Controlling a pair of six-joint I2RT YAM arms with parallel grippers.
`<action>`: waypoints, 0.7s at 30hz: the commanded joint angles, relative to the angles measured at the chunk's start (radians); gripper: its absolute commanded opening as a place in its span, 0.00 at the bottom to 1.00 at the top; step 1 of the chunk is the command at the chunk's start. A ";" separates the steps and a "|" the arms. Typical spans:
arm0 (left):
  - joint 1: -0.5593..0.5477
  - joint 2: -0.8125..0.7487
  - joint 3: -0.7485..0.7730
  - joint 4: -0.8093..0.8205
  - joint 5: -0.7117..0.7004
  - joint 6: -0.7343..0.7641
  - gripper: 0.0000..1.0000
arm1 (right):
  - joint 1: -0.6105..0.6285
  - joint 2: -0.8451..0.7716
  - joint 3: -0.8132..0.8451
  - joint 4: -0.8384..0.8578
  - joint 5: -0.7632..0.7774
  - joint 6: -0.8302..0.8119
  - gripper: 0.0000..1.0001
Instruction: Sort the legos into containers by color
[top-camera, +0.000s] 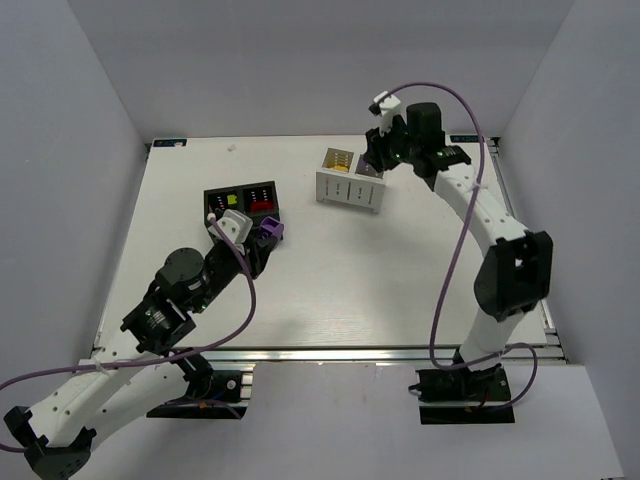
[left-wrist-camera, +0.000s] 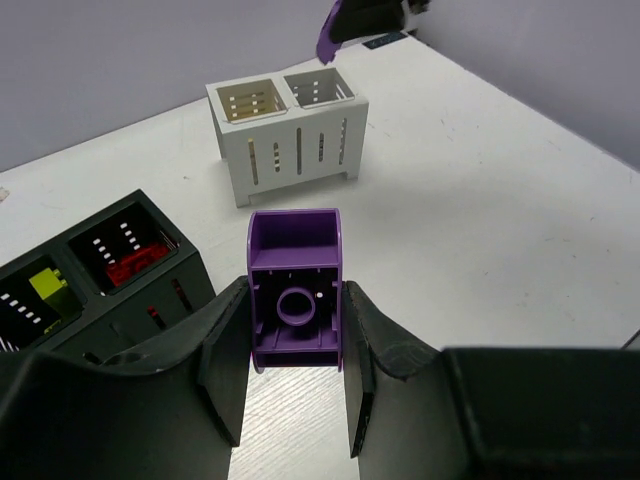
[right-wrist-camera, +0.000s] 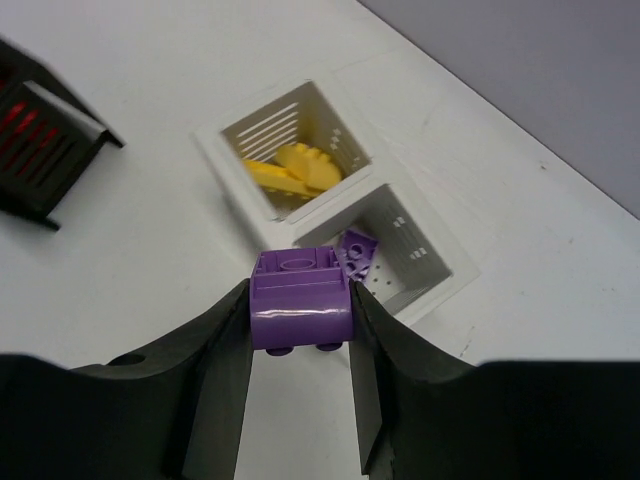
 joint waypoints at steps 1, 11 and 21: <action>0.004 -0.035 -0.015 0.036 0.018 -0.003 0.00 | -0.014 0.099 0.092 0.035 0.150 0.078 0.00; 0.004 -0.024 -0.019 0.039 0.017 -0.010 0.00 | -0.045 0.237 0.169 0.017 0.152 0.115 0.00; 0.004 0.028 0.004 0.051 0.196 -0.026 0.00 | -0.062 0.202 0.207 -0.038 0.072 0.128 0.62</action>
